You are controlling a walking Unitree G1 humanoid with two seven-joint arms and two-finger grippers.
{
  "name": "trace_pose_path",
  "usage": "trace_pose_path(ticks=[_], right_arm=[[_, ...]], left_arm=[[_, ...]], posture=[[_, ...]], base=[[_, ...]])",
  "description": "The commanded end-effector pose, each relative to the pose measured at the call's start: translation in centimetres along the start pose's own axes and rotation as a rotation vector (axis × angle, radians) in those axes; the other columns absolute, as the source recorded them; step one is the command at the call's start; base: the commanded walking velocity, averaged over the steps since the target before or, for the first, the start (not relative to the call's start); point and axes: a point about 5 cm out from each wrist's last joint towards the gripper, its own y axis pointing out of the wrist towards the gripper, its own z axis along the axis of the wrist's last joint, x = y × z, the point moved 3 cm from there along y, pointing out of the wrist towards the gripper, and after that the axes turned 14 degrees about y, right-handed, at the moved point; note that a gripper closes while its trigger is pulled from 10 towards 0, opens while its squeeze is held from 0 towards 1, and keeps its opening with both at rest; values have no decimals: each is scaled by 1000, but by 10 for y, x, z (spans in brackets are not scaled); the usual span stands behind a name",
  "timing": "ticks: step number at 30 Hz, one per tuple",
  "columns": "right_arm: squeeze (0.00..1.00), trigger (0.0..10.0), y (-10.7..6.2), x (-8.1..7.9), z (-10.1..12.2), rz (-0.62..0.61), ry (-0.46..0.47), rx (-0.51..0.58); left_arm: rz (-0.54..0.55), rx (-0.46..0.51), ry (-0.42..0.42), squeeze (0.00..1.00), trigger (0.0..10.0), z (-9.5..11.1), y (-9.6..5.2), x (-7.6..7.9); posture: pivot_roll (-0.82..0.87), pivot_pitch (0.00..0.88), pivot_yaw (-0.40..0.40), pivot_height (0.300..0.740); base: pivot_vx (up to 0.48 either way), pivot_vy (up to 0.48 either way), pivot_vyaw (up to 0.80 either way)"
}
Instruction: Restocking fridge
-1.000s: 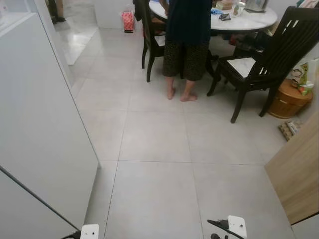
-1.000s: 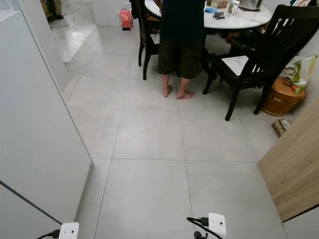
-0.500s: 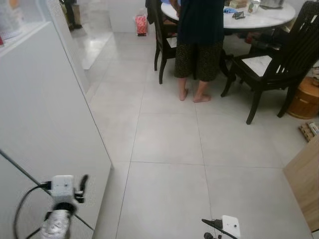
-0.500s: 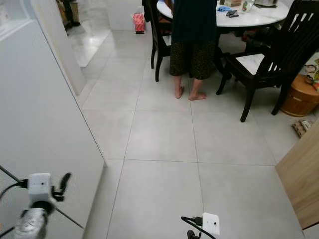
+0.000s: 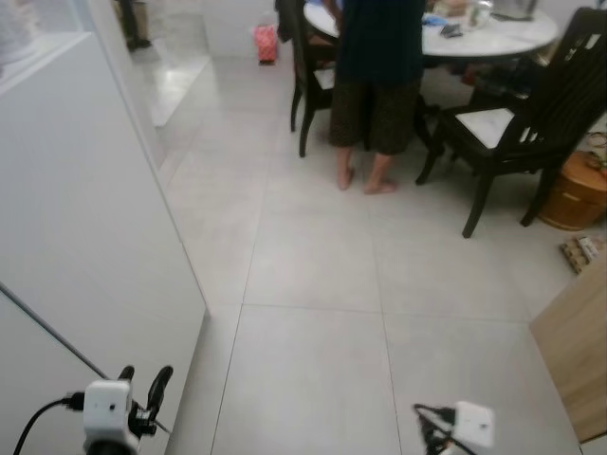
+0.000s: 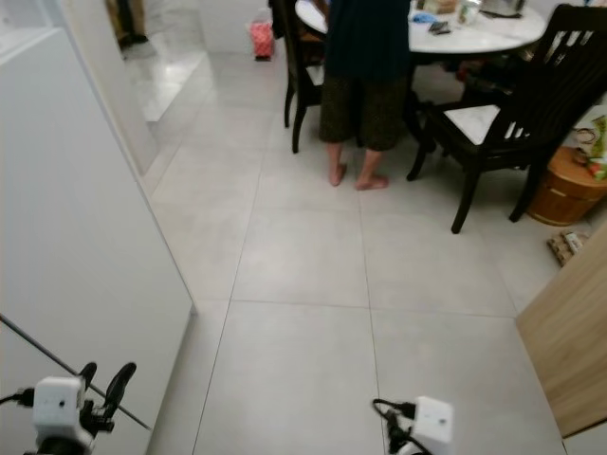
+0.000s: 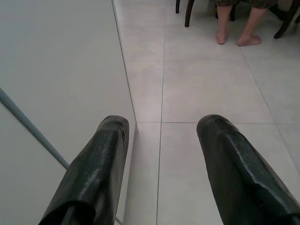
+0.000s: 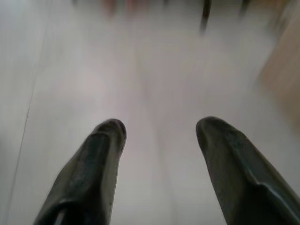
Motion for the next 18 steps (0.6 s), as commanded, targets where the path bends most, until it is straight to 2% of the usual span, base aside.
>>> trace_pose_path(ticks=[1,2,5,9,12,16,18], right_arm=[[0,10000,-4,-6,22,60,-18,126],[0,10000,-4,-6,22,60,-18,126],[0,10000,-15,-23,46,130,-94,242],[0,10000,-24,-28,60,146,-61,322],[0,10000,-36,-44,67,222,-54,336],[0,10000,-47,-50,70,233,-45,335],[0,10000,-53,-49,69,224,-42,330]], left_arm=[[-11,16,-23,0,10000,9,0,2],[-11,16,-23,0,10000,9,0,2],[-17,9,-32,0,10000,11,1,2],[-4,11,-42,0,10000,17,4,0],[-9,39,-55,0,10000,31,8,1],[-20,54,-62,0,10000,40,7,3],[-21,57,-62,0,10000,43,4,3]], posture=[[-148,0,-32,740],[-148,0,-32,740],[-164,0,-28,740],[-181,0,-24,740],[-189,0,-19,740],[-190,0,-11,740],[-192,0,-7,740]], base=[[0,0,0],[0,0,0],[0,0,0],[0,0,0],[0,0,0],[0,0,0],[0,0,0]])
